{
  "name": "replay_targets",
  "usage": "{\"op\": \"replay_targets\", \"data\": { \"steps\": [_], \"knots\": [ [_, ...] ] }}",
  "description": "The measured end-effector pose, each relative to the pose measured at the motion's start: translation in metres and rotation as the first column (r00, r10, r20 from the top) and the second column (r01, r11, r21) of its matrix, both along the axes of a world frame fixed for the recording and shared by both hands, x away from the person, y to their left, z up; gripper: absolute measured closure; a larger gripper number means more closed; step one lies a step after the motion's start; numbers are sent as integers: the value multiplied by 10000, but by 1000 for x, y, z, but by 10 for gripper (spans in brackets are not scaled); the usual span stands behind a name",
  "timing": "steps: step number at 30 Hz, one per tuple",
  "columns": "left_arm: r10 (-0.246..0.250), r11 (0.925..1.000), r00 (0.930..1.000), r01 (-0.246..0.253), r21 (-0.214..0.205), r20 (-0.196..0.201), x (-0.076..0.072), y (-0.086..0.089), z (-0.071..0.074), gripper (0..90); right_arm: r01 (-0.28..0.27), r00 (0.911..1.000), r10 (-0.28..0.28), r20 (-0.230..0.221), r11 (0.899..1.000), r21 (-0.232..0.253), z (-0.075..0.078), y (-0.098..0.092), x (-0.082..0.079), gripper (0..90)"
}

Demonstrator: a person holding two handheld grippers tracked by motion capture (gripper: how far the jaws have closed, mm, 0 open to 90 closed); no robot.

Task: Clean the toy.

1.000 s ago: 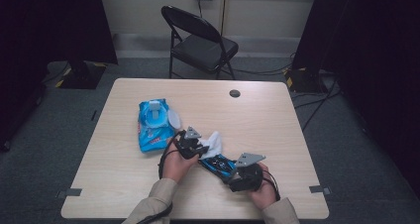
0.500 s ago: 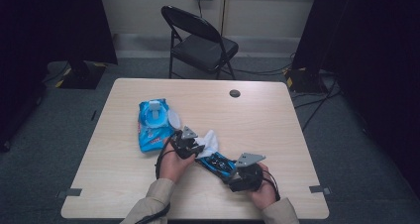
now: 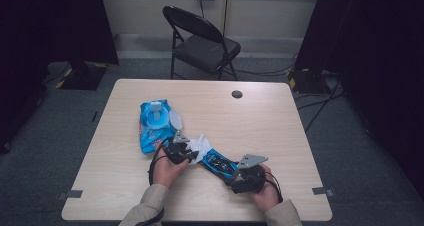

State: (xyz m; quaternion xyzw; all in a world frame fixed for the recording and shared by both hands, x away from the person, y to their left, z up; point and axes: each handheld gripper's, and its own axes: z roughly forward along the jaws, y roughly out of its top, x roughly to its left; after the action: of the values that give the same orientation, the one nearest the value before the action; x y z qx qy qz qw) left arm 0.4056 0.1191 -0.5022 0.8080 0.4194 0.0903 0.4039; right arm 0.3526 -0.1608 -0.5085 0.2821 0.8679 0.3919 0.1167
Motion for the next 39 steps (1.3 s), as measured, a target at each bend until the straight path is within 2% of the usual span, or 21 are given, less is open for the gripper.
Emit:
{"op": "replay_targets", "data": {
  "steps": [8, 11, 15, 18, 23, 27, 39],
  "knots": [
    [147, 9998, 9997, -144, 157, -188, -6, 9, 3, 819, 1, 10000, -1, -1, 10000, -1, 0, 0, 0, 246],
    [330, 9993, 9993, -333, -140, -174, -10, 15, 8, 820, 0, 10000, 0, -1, 10000, 0, 0, 0, 0, 246],
    [281, 9990, 9996, -282, -356, -22, -14, 20, 18, 823, 1, 10000, -1, -3, 10000, 2, 0, 0, 0, 246],
    [181, 9981, 9996, -167, -586, 235, -18, 20, 28, 824, 1, 10000, -1, -2, 10000, 5, 0, 0, 0, 246],
    [-147, 9962, 9979, 200, -847, 625, -23, 10, 46, 825, -1, 10000, 1, -5, 10000, 3, 0, 0, 0, 246],
    [-513, 9930, 9959, 588, -1020, 752, -27, -2, 54, 824, -1, 10000, 1, -5, 10000, -3, 0, 0, 0, 246],
    [-1346, 9810, 9872, 1450, -1289, 858, -35, -38, 57, 825, 0, 10000, 0, -9, 10000, -5, 0, 0, 0, 246]
  ]
}}
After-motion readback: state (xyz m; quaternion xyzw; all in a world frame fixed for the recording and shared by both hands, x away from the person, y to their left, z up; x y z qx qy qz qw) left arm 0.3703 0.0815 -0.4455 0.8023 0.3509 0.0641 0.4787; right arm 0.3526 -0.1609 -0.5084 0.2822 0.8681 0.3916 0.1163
